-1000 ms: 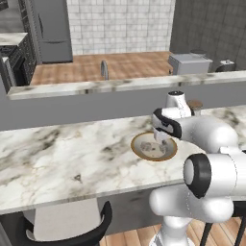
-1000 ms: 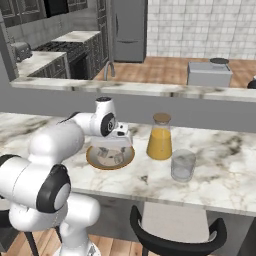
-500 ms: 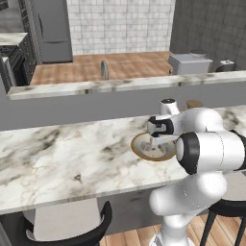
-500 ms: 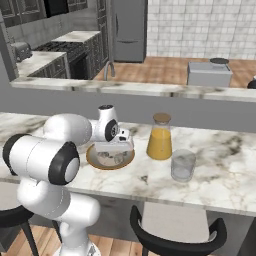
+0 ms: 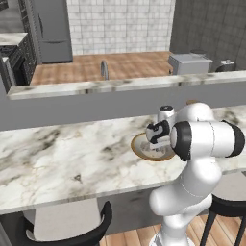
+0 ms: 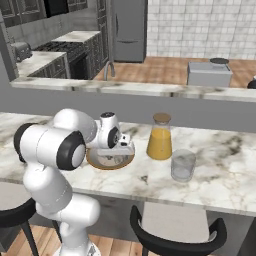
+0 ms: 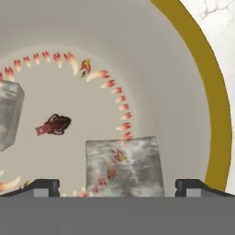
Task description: There are two ice cubes in the ice bowl. Place both ice cubes in the glass cup.
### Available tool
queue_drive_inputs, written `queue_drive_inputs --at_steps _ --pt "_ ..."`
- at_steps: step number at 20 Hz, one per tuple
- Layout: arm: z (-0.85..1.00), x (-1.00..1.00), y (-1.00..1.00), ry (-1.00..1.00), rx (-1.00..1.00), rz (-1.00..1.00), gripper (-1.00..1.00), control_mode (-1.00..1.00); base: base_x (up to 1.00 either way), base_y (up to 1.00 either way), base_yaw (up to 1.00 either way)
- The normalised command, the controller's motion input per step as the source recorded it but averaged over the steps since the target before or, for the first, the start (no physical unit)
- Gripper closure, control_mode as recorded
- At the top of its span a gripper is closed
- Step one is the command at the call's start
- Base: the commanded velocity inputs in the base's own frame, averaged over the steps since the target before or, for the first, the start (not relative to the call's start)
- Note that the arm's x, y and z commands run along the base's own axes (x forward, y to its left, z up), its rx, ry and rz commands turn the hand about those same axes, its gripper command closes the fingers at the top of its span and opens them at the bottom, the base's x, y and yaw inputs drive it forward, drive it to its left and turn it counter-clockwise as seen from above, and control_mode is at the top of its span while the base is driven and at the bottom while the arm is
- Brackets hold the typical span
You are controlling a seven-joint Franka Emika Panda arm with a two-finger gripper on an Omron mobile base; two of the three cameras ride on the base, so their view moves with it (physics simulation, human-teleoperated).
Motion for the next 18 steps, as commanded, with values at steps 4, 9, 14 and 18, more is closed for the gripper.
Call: queue_drive_inputs --at_steps 4,9,14,18 --pt "-0.14 0.21 0.0 -0.09 0.0 0.0 -1.0 -1.0 0.0 0.0 0.0" --pt "-0.18 0.07 0.0 -0.01 0.0 0.0 -1.0 -1.0 0.0 0.0 0.0" --pt "-0.2 0.09 0.0 0.0 0.0 0.0 -1.0 -1.0 0.0 0.0 0.0" --pt "-0.16 0.01 0.0 0.0 0.0 0.0 -1.0 -1.0 0.0 0.0 0.0"
